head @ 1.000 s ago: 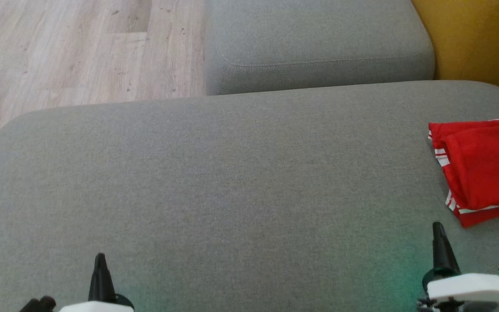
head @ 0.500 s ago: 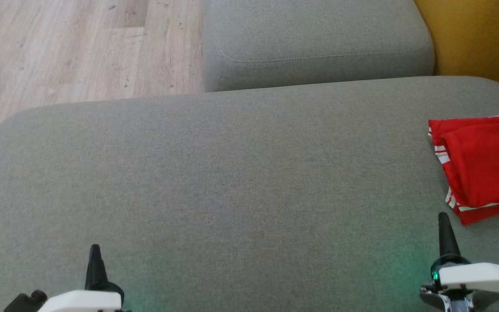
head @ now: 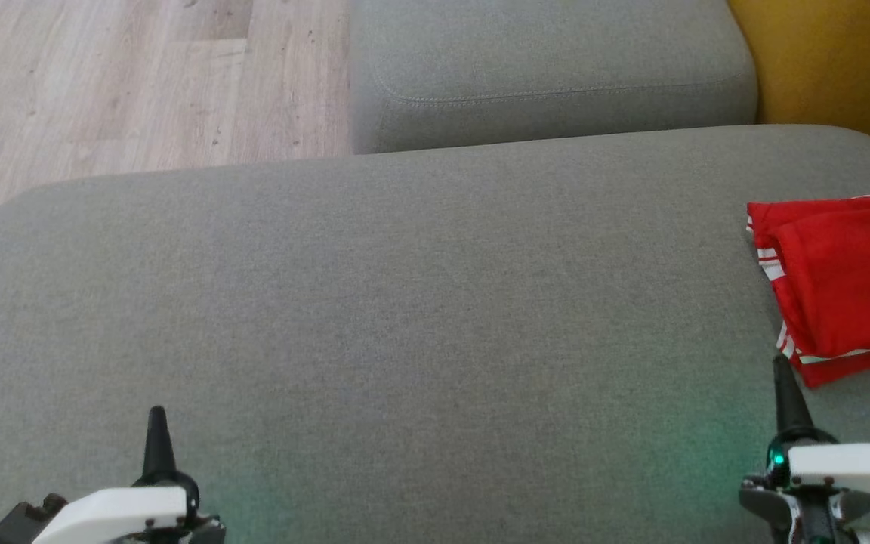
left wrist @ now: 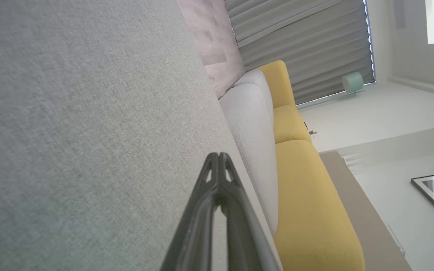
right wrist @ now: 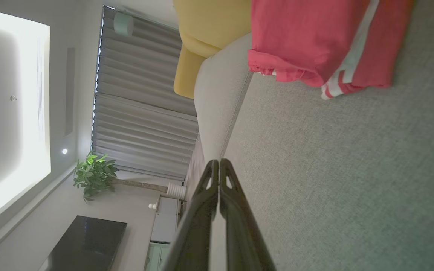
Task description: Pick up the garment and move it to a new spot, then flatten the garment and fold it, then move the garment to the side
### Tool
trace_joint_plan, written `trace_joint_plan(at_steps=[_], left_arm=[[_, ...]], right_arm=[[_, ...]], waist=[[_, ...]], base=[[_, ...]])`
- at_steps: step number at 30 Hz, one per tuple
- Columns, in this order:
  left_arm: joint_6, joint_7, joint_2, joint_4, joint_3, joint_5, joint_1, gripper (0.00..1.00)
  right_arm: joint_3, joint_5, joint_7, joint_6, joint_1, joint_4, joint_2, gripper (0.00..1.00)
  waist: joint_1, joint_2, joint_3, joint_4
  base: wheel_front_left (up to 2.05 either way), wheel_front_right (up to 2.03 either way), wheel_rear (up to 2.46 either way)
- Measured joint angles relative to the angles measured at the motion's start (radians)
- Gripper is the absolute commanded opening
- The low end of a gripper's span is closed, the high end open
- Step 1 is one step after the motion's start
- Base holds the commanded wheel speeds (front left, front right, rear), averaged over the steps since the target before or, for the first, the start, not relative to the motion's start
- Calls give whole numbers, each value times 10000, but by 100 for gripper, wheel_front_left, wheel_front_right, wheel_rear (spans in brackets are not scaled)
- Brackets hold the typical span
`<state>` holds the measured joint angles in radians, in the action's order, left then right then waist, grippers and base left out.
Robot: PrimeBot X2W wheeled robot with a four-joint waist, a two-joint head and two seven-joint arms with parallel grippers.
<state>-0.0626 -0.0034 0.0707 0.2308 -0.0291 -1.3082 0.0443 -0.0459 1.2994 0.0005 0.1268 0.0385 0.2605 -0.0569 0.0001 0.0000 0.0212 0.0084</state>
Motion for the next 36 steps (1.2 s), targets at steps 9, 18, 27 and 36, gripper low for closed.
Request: trace_joint_plan(at_steps=[9, 18, 27, 36], left_arm=[[-144, 211, -4, 155, 196, -940, -218, 0], [-360, 483, -8, 265, 372, -2082, -574, 0], [-533, 736, -15, 368, 627, -3083, -883, 0], [-612, 825, -33, 410, 667, -3298, -1011, 0]], right_arm=[[-159, 926, 203, 0, -314, 35, 0, 0], [-328, 2059, 527, 0, -618, 94, 0, 0], [-520, 3083, 765, 0, -764, 125, 0, 0], [-577, 3287, 805, 0, -955, 153, 2, 0]], waist=[[-1, 0, -70, -24], [-1, 0, -157, -55], [-1, 0, -236, -81], [-1, 0, -245, -84]], base=[[0, 0, 0], [0, 0, 0], [0, 0, 0], [0, 0, 0]])
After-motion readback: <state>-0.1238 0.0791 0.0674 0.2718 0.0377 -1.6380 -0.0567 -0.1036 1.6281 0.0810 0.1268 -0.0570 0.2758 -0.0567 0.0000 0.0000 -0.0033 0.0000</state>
